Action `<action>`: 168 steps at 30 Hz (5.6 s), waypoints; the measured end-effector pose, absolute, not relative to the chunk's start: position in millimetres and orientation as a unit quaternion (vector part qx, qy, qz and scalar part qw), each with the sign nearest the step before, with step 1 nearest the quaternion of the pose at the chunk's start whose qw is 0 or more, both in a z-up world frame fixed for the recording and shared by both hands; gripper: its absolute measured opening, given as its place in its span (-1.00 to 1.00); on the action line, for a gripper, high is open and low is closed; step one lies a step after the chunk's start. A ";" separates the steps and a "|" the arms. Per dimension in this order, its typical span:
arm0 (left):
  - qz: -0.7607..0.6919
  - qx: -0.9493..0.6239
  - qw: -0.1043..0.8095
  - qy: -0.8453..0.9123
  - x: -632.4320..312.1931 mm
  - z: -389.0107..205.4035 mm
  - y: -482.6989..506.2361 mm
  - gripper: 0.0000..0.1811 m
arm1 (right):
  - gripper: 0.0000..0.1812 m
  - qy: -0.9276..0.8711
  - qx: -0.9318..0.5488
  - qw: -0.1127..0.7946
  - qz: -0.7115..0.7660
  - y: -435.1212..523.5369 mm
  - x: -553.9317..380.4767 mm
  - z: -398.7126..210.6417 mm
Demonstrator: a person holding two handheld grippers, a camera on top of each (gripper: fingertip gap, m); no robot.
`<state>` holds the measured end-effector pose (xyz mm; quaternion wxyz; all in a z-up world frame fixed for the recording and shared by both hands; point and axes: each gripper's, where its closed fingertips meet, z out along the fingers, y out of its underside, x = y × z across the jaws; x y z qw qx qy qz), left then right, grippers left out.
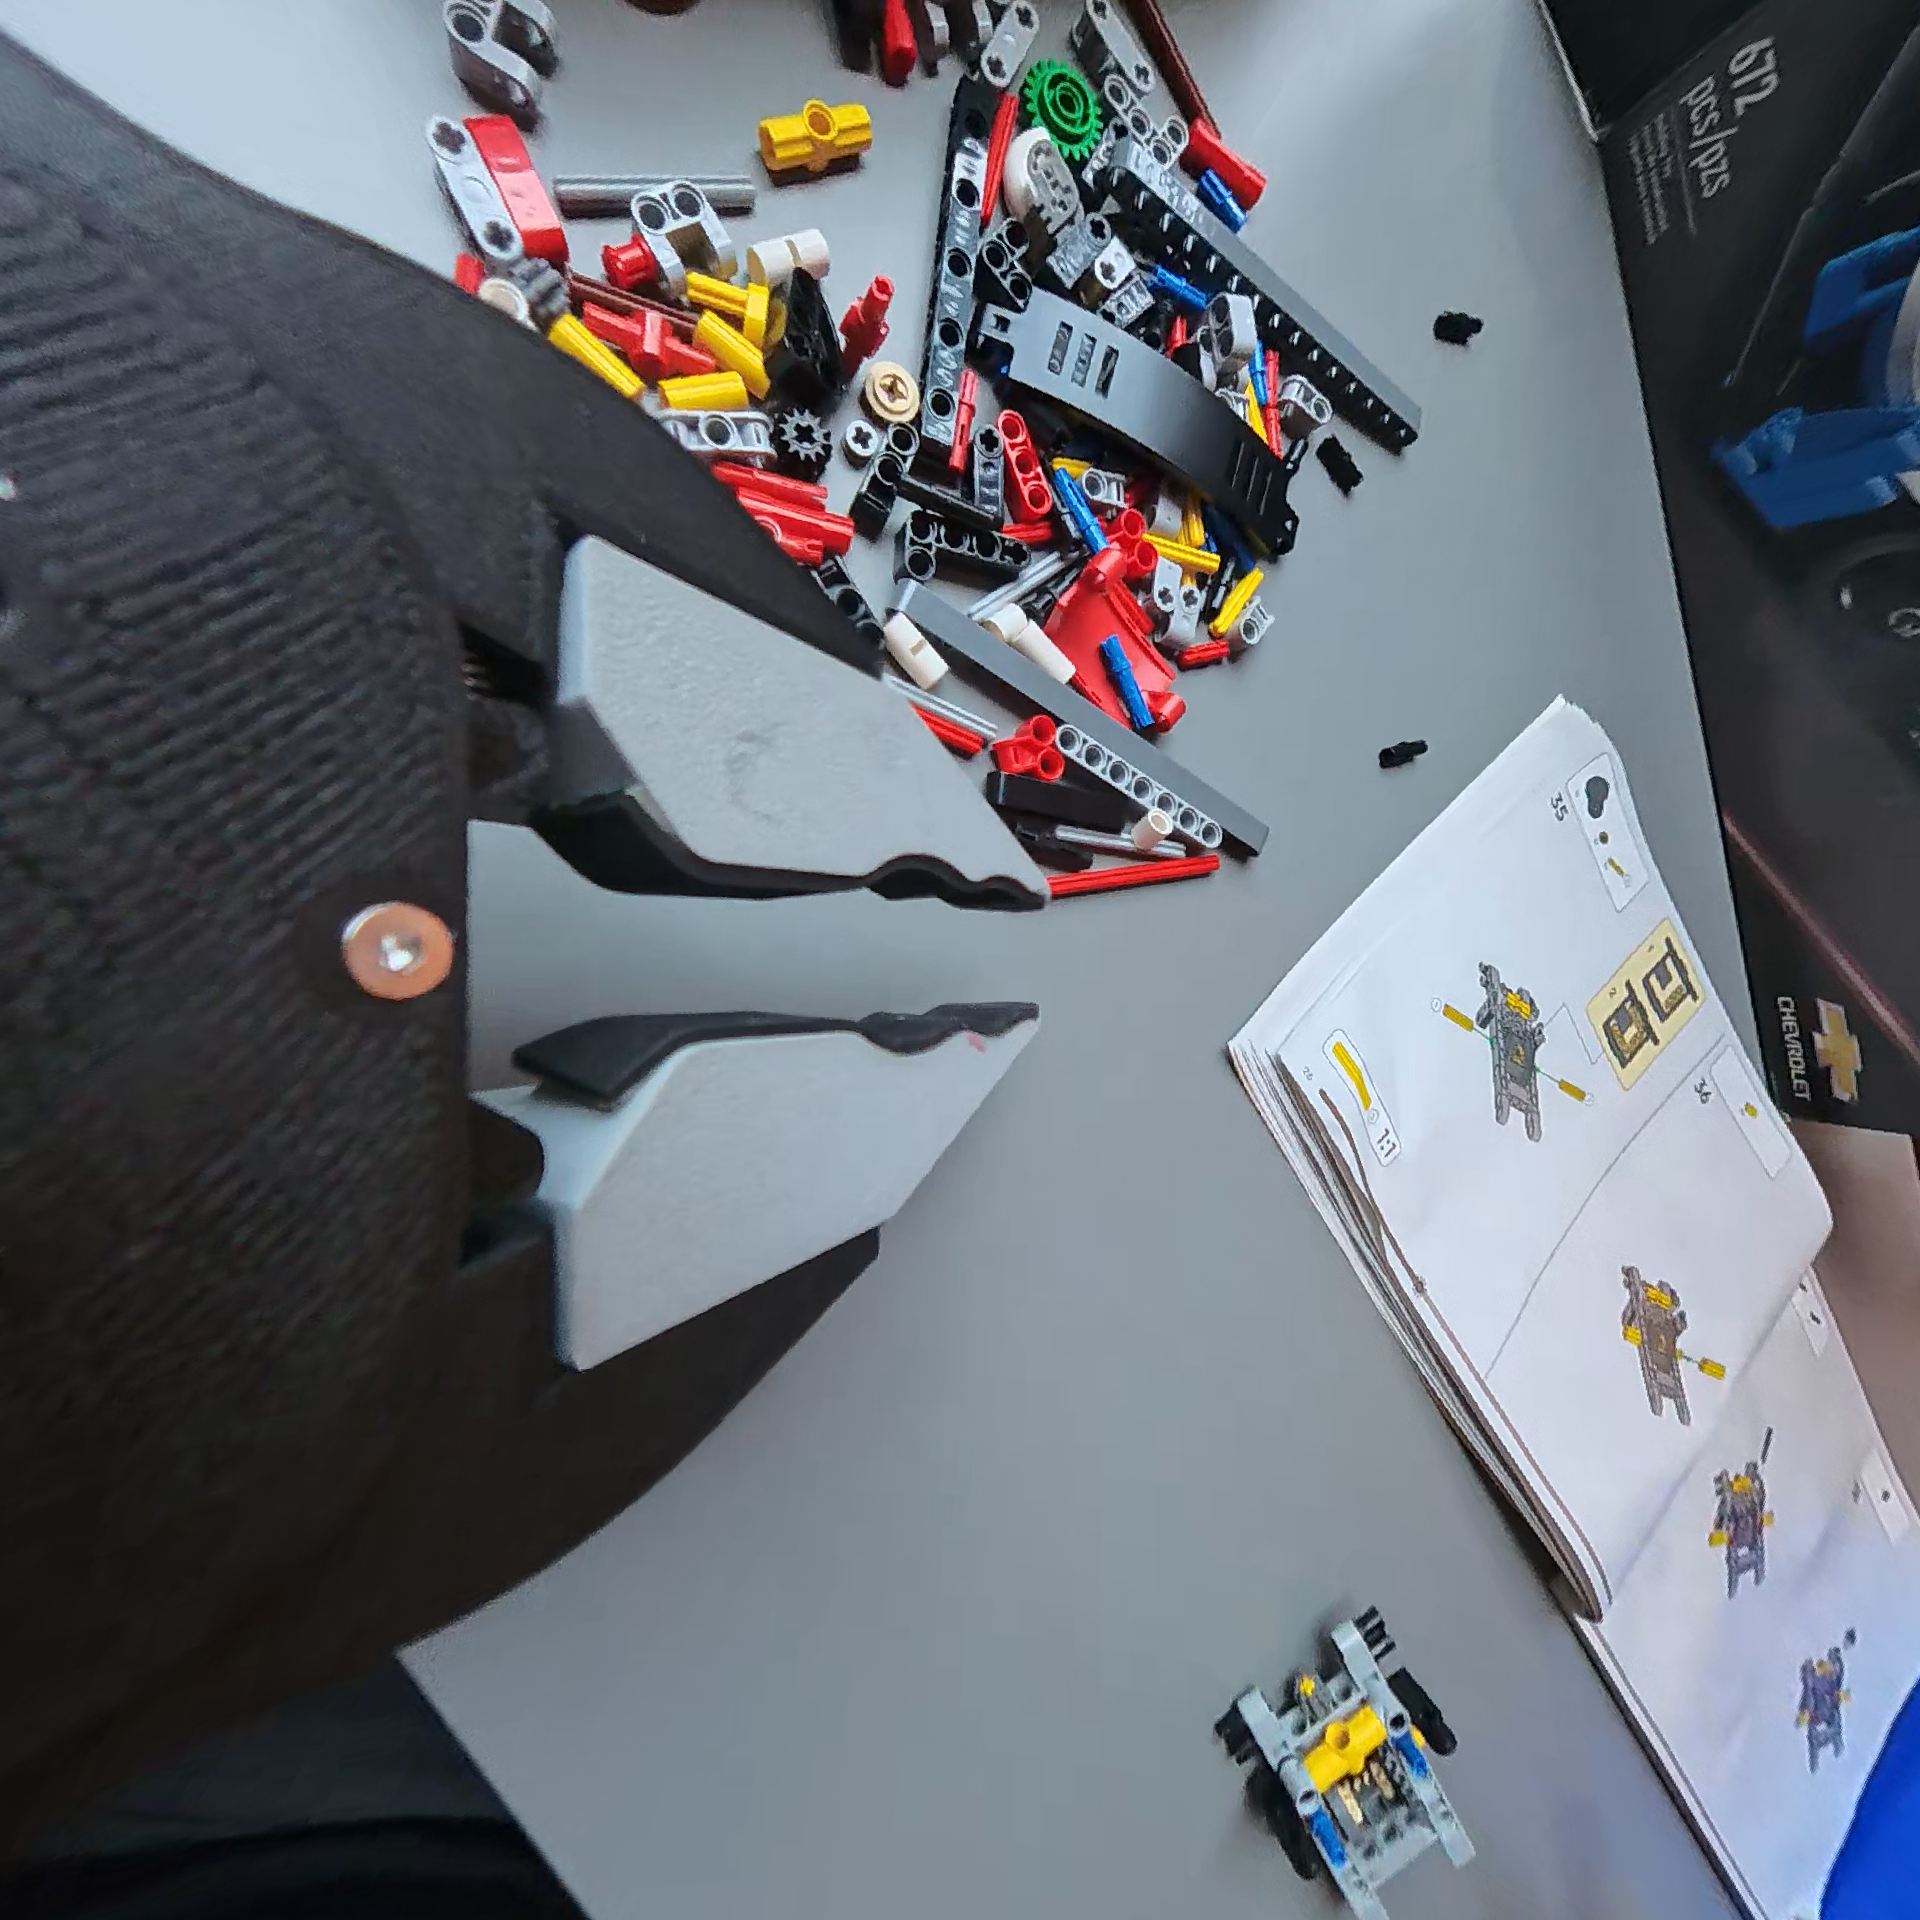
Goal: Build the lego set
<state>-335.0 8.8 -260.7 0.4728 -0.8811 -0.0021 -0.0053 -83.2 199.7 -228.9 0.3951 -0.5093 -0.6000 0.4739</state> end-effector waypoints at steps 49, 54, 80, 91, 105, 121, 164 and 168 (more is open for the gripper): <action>0.014 -0.948 0.317 0.016 -430.3 -293.1 -41.5 -0.98 | -0.62 -0.609 -0.532 0.415 0.417 211.9 -90.0 -242.8; 0.032 -0.955 0.293 0.034 -432.8 -299.8 -37.2 -0.96 | -0.63 -0.608 -0.532 0.411 0.423 211.8 -89.7 -242.4; -0.050 -0.932 0.329 0.142 -261.5 -279.0 38.3 -0.98 | -0.68 -0.593 -0.529 0.406 0.451 212.5 -85.5 -235.7; -0.156 -0.914 0.354 0.123 -189.2 -300.1 91.3 -0.70 | -0.69 -0.601 -0.527 0.408 0.441 210.6 -85.2 -237.4; 0.038 -0.914 0.380 -0.141 -420.8 -276.7 -94.1 -0.87 | -0.68 -0.592 -0.539 0.406 0.440 216.0 -86.0 -238.5; 0.037 -0.937 0.333 -0.102 -477.6 -294.2 -71.6 -0.89 | -0.67 -0.581 -0.565 0.419 0.409 227.9 -86.7 -243.5; 0.016 -0.965 0.244 0.090 -465.0 -294.9 -0.8 -0.85 | -0.69 -0.574 -0.551 0.412 0.445 224.3 -83.4 -236.1; 0.013 -0.966 0.236 0.104 -460.8 -300.5 4.4 -0.78 | -0.69 -0.573 -0.550 0.415 0.444 224.4 -83.0 -235.4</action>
